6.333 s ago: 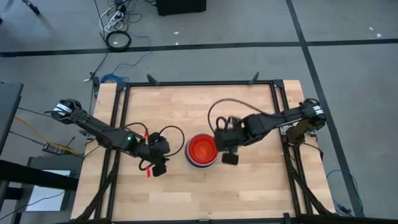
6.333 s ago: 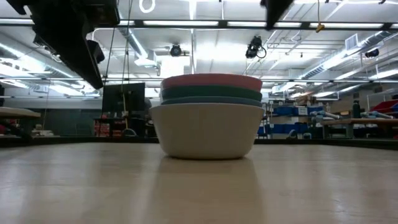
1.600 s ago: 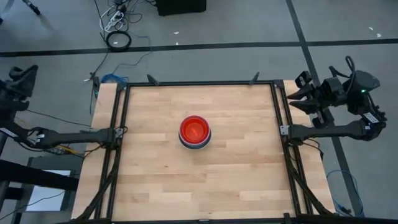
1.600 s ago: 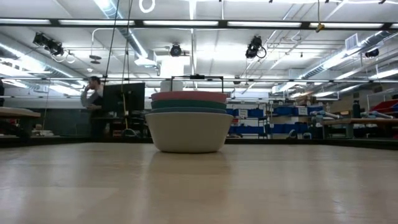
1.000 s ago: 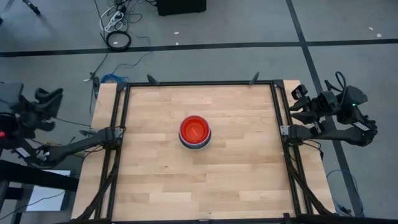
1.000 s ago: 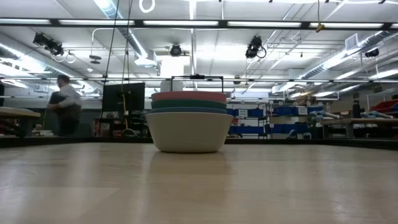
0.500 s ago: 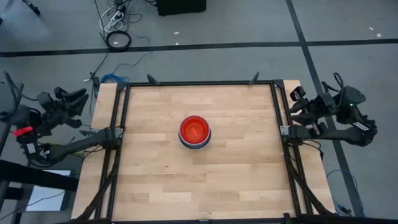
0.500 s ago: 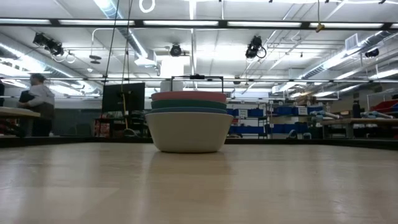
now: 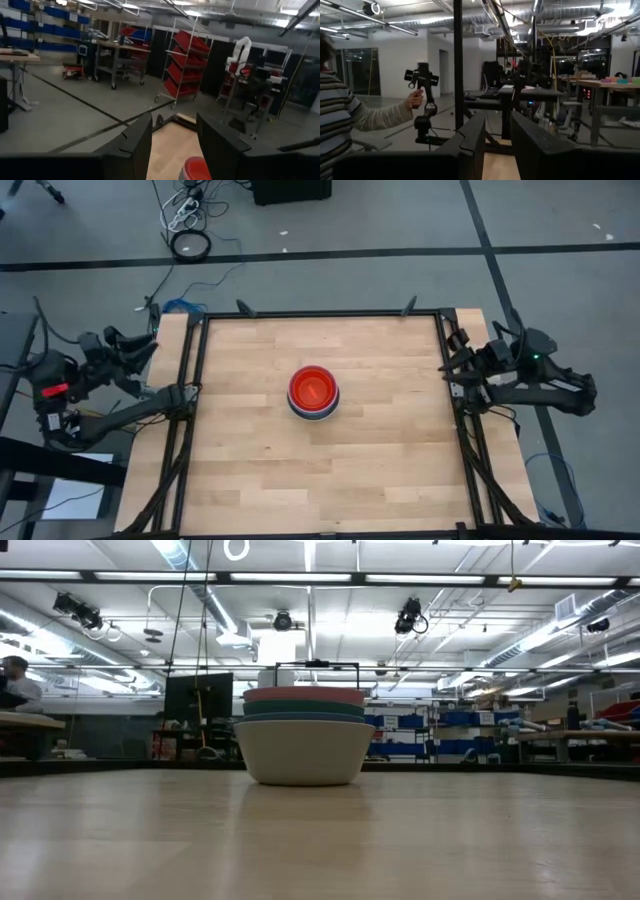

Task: Nest bowls inside each other
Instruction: Return to Home Position

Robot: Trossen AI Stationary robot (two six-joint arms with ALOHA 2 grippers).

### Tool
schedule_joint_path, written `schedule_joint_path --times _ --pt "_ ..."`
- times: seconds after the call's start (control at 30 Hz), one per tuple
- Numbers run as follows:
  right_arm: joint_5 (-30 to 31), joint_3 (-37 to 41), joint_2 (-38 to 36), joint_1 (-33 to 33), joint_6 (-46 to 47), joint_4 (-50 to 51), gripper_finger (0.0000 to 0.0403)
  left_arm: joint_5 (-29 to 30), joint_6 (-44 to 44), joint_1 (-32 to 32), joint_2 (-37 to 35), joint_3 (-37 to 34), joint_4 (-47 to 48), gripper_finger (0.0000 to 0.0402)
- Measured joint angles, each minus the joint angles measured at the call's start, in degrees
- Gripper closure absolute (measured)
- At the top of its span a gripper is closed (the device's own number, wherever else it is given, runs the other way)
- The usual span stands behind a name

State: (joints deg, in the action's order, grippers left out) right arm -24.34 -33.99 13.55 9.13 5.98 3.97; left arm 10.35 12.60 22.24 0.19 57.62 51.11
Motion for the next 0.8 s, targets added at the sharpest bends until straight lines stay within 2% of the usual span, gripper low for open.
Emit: schedule_joint_path --times 0.4,0.57,0.8 --pt "0.1 7.3 -5.5 0.0 3.2 -4.2 0.0323 -6.8 -1.7 4.8 0.0 -2.9 -3.0 0.0238" --pt "0.2 8.4 -8.0 0.0 4.5 -4.3 0.0323 -9.3 -3.2 4.9 0.0 2.9 -7.9 0.0238" --pt "0.2 8.6 -8.8 0.0 4.6 -3.9 0.0323 -10.2 -2.9 6.7 0.0 11.4 -3.7 0.0238"
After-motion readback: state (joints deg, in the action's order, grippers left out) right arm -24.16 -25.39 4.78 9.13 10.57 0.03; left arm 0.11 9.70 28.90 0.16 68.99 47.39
